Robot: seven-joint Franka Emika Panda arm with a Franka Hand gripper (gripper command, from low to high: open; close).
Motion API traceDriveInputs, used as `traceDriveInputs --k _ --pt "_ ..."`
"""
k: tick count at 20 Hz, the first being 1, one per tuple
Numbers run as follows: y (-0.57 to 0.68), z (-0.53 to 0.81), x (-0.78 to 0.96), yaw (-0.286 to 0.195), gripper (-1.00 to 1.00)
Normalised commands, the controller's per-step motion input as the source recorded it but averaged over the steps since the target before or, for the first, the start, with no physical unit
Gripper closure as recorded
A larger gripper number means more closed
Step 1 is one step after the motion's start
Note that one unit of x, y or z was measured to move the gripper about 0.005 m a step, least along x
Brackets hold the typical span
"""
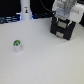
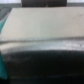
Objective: Open the kcup holder, insert the kcup into the holder, and close the kcup holder
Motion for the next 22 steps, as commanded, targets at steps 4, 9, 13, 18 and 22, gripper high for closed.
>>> traceDriveInputs --k 4,9,13,18,22 --pt "-0.23 0.28 0.95 -0.067 1.0" --pt "-0.25 0.25 0.97 -0.068 1.0" --pt "-0.28 0.22 0.97 -0.068 1.0" --pt "-0.29 0.25 0.96 -0.075 1.0" --pt "-0.3 0.26 0.96 -0.075 1.0"
